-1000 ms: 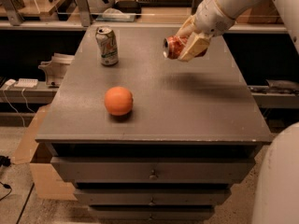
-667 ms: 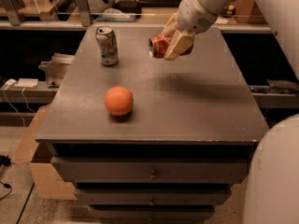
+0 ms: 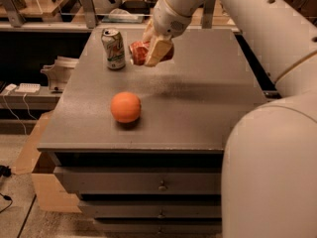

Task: Move coke can near 7up can

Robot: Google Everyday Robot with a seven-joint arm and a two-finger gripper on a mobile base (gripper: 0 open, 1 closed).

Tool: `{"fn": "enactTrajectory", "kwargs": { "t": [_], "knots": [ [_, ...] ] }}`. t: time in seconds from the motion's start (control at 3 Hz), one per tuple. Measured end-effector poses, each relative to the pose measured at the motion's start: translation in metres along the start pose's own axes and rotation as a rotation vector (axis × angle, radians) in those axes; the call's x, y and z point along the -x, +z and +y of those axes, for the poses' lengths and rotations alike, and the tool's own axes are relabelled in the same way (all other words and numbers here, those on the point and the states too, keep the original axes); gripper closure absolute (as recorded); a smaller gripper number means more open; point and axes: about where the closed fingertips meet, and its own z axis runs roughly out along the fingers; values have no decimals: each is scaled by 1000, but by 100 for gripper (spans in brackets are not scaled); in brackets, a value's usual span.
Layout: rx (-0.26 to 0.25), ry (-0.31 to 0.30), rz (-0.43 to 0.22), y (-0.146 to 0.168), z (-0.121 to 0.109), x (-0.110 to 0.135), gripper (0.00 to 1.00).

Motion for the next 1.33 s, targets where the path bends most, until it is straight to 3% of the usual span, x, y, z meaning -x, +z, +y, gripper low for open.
{"fn": "enactTrajectory", "kwargs": {
  "t": [0.67,1.33],
  "knots": [
    [30,-13,10,40,-27,25,100],
    [80,9,39,79,-33,21,100]
  ]
}}
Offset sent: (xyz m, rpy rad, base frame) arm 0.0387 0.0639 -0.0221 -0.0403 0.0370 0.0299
